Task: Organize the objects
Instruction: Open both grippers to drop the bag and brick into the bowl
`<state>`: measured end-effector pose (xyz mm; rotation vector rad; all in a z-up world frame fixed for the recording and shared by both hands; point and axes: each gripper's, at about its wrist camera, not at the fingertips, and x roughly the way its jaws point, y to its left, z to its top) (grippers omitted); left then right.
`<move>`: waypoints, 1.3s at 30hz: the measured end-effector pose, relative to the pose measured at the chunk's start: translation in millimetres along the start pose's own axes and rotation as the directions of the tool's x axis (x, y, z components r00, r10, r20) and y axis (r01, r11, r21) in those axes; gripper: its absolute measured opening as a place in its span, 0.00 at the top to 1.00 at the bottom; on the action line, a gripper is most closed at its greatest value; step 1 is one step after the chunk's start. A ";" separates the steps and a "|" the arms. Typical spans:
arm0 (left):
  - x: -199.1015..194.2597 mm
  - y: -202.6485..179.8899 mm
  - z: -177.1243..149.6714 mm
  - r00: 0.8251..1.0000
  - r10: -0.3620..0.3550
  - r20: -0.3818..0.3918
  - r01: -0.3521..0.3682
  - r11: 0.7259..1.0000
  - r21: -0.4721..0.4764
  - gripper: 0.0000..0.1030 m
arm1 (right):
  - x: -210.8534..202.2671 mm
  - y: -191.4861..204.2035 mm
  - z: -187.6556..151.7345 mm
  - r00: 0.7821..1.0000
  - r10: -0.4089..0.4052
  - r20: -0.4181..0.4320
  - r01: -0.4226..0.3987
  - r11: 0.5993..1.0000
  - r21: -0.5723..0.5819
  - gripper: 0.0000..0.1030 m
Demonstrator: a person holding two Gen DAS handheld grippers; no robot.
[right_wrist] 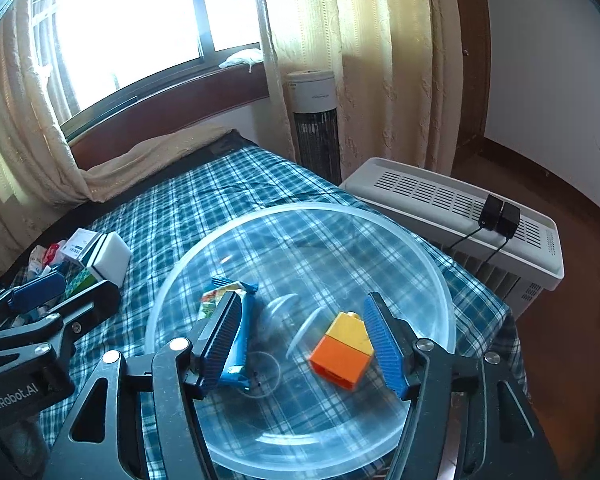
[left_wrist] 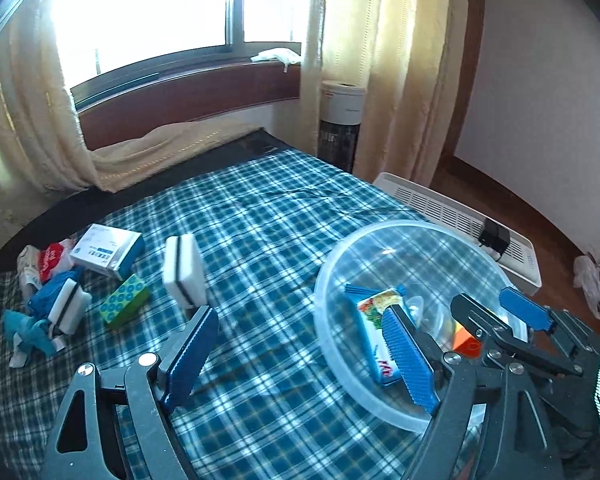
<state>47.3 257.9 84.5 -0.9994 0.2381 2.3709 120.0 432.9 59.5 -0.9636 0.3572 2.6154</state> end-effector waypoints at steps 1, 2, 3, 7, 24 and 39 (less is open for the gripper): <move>-0.3 2.9 -0.6 1.000 0.004 0.000 -0.004 1.000 -0.006 0.16 | 0.2 2.2 0.1 1.000 0.003 0.000 -0.003 1.000 -0.005 0.37; -0.5 5.2 -1.0 1.000 0.008 -0.001 -0.008 1.000 -0.011 0.16 | 0.2 5.5 0.0 1.000 0.006 0.000 -0.006 1.000 -0.010 0.37; -0.5 7.6 -1.3 1.000 0.012 -0.002 -0.012 1.000 -0.016 0.16 | 0.5 7.8 -0.3 1.000 0.009 -0.001 -0.009 1.000 -0.014 0.36; -1.4 16.7 -3.3 1.000 0.029 -0.001 -0.029 0.999 -0.032 0.16 | 0.3 15.7 -0.5 1.000 0.017 -0.001 -0.017 0.999 -0.027 0.36; -9.3 42.3 -13.1 0.998 0.065 0.000 -0.065 0.995 -0.073 0.16 | -0.3 41.3 -0.7 0.999 0.048 -0.005 -0.048 0.997 -0.064 0.36; -21.9 84.4 -25.1 0.991 0.133 -0.004 -0.132 0.982 -0.137 0.16 | 3.9 84.6 -5.2 0.992 0.119 -0.032 -0.122 0.984 -0.129 0.36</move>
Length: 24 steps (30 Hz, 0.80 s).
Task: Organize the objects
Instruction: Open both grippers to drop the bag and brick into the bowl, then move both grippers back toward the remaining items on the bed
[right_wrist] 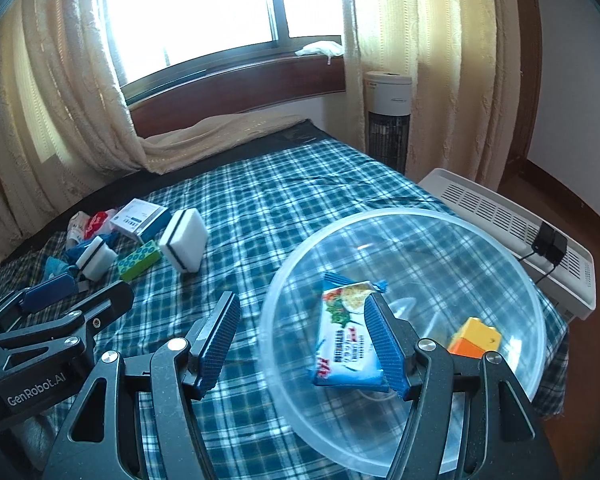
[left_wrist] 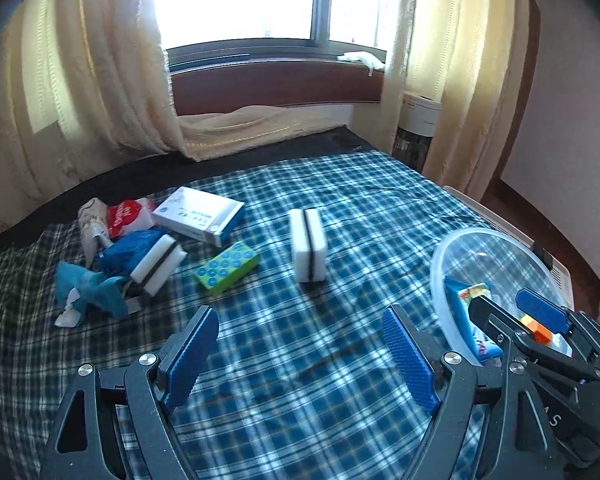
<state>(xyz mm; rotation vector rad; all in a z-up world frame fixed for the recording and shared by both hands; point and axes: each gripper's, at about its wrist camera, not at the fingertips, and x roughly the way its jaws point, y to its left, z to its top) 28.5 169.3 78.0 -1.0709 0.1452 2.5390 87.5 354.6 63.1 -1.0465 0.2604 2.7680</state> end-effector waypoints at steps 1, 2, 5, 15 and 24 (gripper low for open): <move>-0.3 3.9 -0.7 1.000 0.005 0.000 -0.005 1.000 -0.007 0.16 | 1.1 3.6 -0.2 1.000 0.005 -0.002 -0.005 1.000 -0.006 0.36; -0.4 7.4 -1.2 1.000 0.010 -0.001 -0.010 1.000 -0.013 0.16 | 2.1 6.8 -0.2 1.000 0.009 -0.003 -0.010 1.000 -0.011 0.36; -1.4 17.4 -3.0 1.000 0.024 -0.003 -0.024 0.999 -0.029 0.16 | 4.8 18.0 -0.3 1.000 0.023 -0.007 -0.023 0.999 -0.028 0.36; -2.8 50.1 -8.2 0.998 0.064 -0.013 -0.065 0.995 -0.078 0.16 | 14.4 44.5 -0.9 0.998 0.052 -0.030 -0.054 0.996 -0.071 0.36; 0.6 72.3 -10.7 0.996 0.088 -0.026 -0.090 0.990 -0.112 0.16 | 24.2 64.1 -1.8 0.996 0.066 -0.054 -0.071 0.992 -0.101 0.36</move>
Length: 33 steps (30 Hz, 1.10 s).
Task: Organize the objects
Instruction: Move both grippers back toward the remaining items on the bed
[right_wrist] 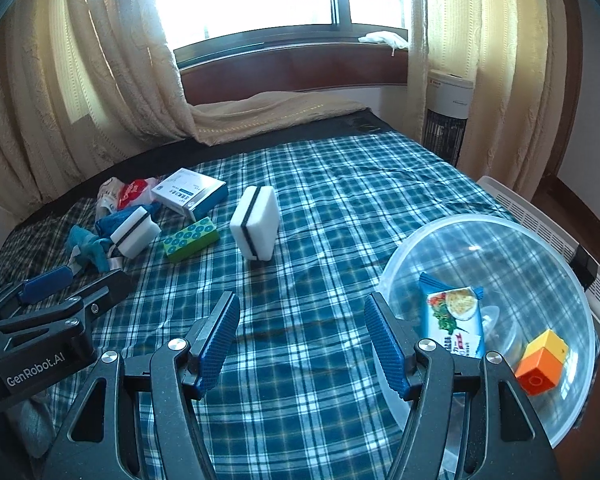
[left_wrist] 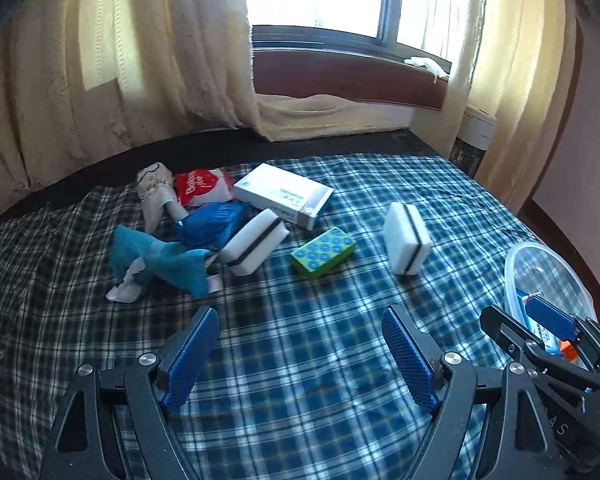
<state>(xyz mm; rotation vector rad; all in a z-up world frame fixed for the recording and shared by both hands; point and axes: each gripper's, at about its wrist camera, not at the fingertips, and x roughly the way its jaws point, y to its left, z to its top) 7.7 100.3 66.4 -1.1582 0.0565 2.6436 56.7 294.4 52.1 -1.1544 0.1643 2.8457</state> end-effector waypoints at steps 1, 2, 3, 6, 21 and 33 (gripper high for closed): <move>0.6 2.7 0.2 1.000 0.003 -0.001 -0.003 1.000 -0.004 0.16 | 1.6 2.3 0.4 1.000 0.001 -0.003 -0.001 1.000 -0.004 0.36; 0.8 5.0 0.0 1.000 0.005 -0.001 -0.005 1.000 -0.006 0.16 | 3.1 4.3 1.1 1.000 0.003 -0.005 -0.003 1.000 -0.006 0.36; 1.5 7.1 0.3 1.000 0.008 -0.002 -0.008 1.000 -0.010 0.16 | 3.9 5.2 0.9 1.000 0.004 -0.007 -0.004 1.000 -0.007 0.36; 2.8 14.1 1.1 1.000 0.018 -0.004 -0.018 1.000 -0.018 0.16 | 9.0 10.4 2.4 1.000 0.010 -0.018 -0.010 1.000 -0.012 0.36; 13.1 50.8 4.8 0.997 0.070 -0.024 -0.071 0.996 -0.052 0.16 | 26.0 32.1 6.5 0.998 0.024 -0.050 -0.026 0.999 -0.042 0.32; 20.2 70.4 7.5 0.994 0.106 -0.035 -0.108 0.992 -0.065 0.16 | 37.9 44.2 8.7 0.997 0.027 -0.071 -0.031 0.998 -0.057 0.32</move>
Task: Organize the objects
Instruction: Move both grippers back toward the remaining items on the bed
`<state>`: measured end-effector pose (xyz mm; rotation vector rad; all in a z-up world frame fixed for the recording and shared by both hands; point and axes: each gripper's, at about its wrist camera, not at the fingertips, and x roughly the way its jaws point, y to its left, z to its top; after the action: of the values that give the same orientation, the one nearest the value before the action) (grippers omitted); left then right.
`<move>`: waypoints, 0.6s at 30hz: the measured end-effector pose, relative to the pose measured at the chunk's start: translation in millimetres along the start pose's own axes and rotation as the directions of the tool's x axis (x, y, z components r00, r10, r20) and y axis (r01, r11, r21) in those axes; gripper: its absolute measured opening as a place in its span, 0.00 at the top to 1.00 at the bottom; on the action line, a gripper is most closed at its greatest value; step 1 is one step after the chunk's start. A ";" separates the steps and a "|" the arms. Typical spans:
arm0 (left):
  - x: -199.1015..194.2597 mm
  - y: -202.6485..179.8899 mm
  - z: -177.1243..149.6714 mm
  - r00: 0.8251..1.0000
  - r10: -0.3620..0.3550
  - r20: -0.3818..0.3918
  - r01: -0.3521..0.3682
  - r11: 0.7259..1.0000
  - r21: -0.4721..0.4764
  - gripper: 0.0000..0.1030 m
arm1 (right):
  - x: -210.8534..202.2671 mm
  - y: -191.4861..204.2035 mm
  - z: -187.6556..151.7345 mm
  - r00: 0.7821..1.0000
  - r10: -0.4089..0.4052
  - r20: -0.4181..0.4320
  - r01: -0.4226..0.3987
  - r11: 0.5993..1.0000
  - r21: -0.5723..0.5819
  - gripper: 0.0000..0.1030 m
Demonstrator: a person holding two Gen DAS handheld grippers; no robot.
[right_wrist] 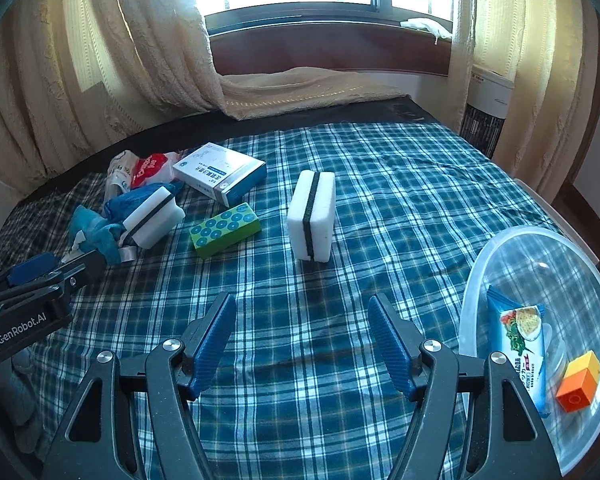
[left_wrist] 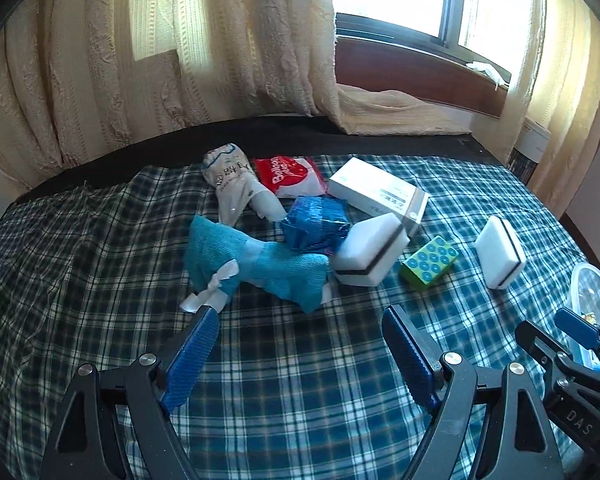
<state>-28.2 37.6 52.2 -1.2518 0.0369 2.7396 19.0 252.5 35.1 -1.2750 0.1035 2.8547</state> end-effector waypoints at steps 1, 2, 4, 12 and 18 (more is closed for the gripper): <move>0.6 1.5 -0.1 1.000 0.000 -0.001 0.000 1.000 -0.003 0.16 | 1.0 0.9 0.2 1.000 0.001 -0.002 -0.001 1.000 -0.001 0.32; 1.5 3.1 -0.1 1.000 0.002 -0.003 -0.002 1.000 -0.006 0.16 | 1.8 1.7 0.4 1.000 0.001 -0.003 -0.001 1.000 -0.003 0.32; 3.2 5.7 -0.2 1.000 0.003 -0.006 -0.003 1.000 -0.011 0.16 | 3.9 3.3 1.0 1.000 0.000 -0.007 0.000 1.000 -0.006 0.32; 10.5 16.0 0.8 1.000 0.006 -0.019 -0.007 0.999 -0.038 0.16 | 14.4 5.3 3.8 1.000 0.006 -0.029 -0.006 1.000 -0.003 0.32; 16.4 24.9 1.5 0.999 0.015 -0.029 -0.017 0.998 -0.061 0.16 | 23.5 8.9 6.8 0.999 -0.002 -0.041 0.001 1.000 -0.011 0.32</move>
<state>-43.1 14.8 40.0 -1.3120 -0.0347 2.7561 -2.1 243.7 22.6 -1.3356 0.0879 2.8323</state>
